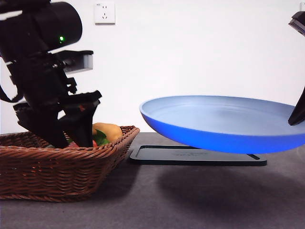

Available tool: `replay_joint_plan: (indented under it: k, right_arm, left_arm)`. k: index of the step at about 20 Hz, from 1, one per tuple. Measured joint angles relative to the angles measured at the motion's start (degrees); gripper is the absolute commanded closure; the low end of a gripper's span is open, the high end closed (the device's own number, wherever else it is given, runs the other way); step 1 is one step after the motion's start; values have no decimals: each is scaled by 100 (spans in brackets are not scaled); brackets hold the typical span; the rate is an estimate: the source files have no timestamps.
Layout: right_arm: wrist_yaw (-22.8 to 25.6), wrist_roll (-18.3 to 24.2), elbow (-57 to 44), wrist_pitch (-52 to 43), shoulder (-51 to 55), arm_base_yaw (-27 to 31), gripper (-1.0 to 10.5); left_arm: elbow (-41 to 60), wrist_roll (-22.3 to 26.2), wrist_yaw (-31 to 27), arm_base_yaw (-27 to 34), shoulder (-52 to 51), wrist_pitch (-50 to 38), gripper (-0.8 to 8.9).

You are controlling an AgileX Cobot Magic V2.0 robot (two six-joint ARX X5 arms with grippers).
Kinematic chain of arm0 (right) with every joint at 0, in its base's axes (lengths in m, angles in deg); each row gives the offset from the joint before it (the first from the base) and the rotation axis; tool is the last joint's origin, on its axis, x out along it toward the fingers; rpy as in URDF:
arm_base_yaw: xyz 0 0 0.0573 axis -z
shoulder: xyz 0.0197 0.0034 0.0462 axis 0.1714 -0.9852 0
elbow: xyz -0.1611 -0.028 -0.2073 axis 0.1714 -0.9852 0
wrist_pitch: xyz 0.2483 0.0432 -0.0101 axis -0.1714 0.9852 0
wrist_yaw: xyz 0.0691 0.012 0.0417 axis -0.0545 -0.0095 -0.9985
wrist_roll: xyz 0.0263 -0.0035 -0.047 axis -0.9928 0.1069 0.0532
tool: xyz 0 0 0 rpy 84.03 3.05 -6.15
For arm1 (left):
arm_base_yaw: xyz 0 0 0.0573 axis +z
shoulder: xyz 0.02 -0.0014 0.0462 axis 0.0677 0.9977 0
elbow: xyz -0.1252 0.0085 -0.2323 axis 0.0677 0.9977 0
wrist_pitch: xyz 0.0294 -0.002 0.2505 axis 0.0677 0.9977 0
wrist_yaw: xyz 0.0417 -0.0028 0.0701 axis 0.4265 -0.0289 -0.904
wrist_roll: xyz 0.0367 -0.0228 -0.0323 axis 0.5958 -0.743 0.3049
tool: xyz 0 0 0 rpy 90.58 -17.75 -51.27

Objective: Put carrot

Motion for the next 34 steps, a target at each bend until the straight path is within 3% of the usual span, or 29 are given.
replay_joint_plan:
  k: [3,8,15,20,26,29,32,34]
  right_arm:
    - [0,0,0,0,0,0,943]
    - [0,0,0,2,0,0,943]
    - [0,0,0,0,0,0,943]
    - [0,2,0,-22,0,0,943]
    - [0,0,0,-22,0,0,943]
    - [0,0,0,-22,0,0,943]
    - [2,-70,0,-22,0,-55,943]
    - [0,-90,0,-22,-2,-160,943]
  left_arm:
    - [0,7,369,0,111,-90,503]
    - [-4,142,409,0,118,-140,504]
    - [-7,192,413,0,168,-57,718]
    - [-13,192,413,0,144,-17,727]
    - [-13,162,483,0,-1248,337,727]
    - [-13,-236,1180,-68,-2168,74,727]
    - [-33,-905,2441,-433,-2500,-1130,727]
    - [-33,-1241,2763,-876,-2374,-1814,727]
